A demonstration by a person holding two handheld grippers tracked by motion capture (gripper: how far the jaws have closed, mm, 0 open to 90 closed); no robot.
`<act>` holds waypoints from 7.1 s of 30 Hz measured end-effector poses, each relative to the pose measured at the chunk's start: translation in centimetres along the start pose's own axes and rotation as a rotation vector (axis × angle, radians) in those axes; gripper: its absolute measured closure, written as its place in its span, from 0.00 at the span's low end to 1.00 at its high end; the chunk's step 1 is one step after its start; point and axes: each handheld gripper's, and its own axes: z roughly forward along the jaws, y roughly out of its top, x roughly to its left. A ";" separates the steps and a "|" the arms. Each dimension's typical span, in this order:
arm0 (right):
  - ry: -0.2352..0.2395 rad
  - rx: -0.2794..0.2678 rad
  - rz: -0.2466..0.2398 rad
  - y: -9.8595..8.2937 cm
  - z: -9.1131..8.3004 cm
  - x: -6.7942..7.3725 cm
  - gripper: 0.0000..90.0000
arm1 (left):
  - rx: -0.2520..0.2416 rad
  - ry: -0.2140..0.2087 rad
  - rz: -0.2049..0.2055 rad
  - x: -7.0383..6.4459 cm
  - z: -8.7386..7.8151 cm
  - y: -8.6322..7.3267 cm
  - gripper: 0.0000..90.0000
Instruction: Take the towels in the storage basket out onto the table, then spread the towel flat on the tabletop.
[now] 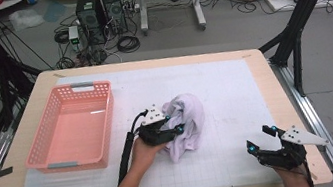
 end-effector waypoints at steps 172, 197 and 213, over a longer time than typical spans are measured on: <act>0.005 0.159 -0.018 2.6 3.8 -0.9 0.51 | 0.087 -0.070 -0.051 -2.6 -1.4 0.2 0.45; 0.043 0.255 0.085 2.3 7.3 -1.6 0.92 | 0.179 0.014 -0.011 -1.7 0.1 0.9 0.89; -0.192 0.092 0.075 4.6 -2.3 -4.8 0.91 | 0.109 0.242 -0.102 3.2 0.2 3.1 0.89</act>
